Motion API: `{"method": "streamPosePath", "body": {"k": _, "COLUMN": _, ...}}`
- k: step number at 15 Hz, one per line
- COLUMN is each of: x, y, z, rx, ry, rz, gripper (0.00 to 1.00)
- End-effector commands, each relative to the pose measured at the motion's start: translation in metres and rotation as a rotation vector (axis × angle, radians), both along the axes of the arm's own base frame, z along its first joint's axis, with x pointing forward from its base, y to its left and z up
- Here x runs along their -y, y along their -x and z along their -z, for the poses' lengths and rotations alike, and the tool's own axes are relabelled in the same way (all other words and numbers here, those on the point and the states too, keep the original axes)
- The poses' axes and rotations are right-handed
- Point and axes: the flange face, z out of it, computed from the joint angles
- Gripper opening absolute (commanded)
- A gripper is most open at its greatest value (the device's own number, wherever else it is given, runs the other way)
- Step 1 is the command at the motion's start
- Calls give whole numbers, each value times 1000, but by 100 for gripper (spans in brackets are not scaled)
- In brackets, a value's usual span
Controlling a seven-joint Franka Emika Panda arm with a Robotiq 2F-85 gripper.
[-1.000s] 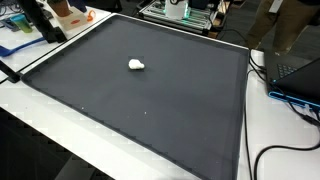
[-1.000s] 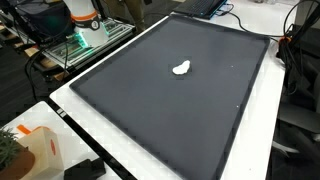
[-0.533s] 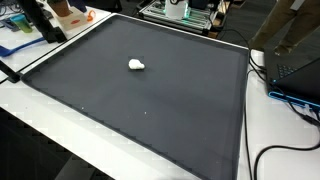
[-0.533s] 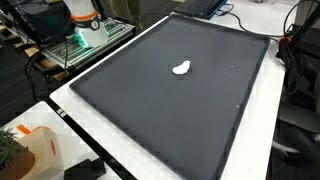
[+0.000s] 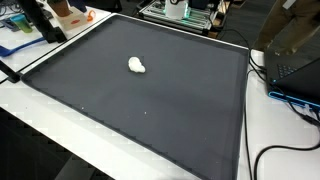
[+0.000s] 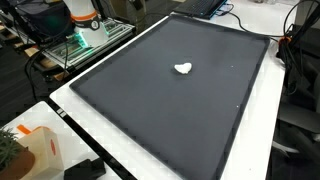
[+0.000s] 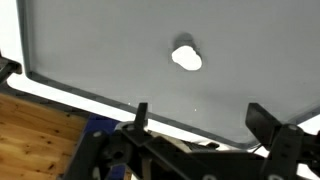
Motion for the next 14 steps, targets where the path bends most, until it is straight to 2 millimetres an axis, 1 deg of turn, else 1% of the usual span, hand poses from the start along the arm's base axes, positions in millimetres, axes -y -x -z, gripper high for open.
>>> {"method": "streamPosePath", "body": {"k": 1, "x": 1, "y": -17, "z": 54, "rx": -95, "ry": -35, "rz": 16, "gripper": 100}}
{"method": "streamPosePath", "body": {"k": 4, "x": -3, "y": -27, "z": 80, "rx": -116, "ry": -107, "rz": -3, "gripper": 100}}
{"method": "streamPosePath", "body": {"k": 8, "x": -26, "y": -34, "z": 98, "rx": -96, "ry": -185, "rz": -62, "gripper": 100}}
{"method": "streamPosePath", "body": {"k": 11, "x": -43, "y": -37, "z": 118, "rx": -87, "ry": -179, "rz": -77, "gripper": 100}}
{"method": "streamPosePath", "body": {"k": 14, "x": -51, "y": -43, "z": 128, "rx": -41, "ry": -154, "rz": -45, "gripper": 100}}
